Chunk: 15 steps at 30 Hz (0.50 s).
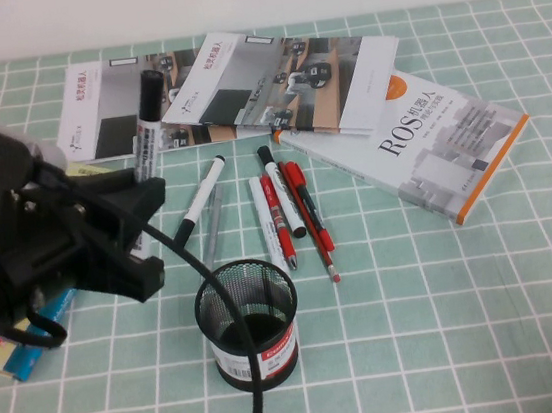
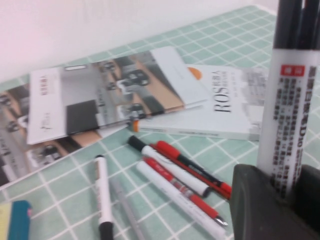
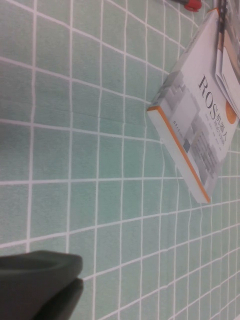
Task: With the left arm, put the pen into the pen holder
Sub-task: Place the pen onto the pen holder
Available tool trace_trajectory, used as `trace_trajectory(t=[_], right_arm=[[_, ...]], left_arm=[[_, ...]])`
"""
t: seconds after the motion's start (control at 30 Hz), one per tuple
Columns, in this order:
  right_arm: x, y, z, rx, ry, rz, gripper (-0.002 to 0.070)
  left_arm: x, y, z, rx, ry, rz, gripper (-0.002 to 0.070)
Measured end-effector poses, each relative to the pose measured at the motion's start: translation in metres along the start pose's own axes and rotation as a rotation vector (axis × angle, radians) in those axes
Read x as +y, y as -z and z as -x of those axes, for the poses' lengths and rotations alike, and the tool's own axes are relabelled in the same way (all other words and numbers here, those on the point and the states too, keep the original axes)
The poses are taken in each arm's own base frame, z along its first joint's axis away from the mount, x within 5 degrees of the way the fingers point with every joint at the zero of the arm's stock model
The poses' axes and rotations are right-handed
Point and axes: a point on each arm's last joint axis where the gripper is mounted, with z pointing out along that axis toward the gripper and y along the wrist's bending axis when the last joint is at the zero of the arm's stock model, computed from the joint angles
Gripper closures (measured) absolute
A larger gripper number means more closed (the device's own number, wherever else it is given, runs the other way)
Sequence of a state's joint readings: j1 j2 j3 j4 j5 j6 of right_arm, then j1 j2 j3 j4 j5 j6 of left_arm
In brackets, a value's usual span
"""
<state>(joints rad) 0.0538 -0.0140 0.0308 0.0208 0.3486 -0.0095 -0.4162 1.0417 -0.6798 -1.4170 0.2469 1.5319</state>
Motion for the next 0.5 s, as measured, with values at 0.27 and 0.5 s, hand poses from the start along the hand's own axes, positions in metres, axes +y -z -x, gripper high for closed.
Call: trace_trajectory(t=[0.27,0.5], right_arm=[[0.0,0.0,0.0,0.0,0.0,0.0,0.0696],[0.0,0.0,0.0,0.0,0.0,0.0,0.0696]], left_arm=[[0.0014,-0.0014,-0.0008,0.005,0.03,0.016,0.0567],[-0.0031,-0.0043,-0.003,0.035,0.08,0.092,0.0567]])
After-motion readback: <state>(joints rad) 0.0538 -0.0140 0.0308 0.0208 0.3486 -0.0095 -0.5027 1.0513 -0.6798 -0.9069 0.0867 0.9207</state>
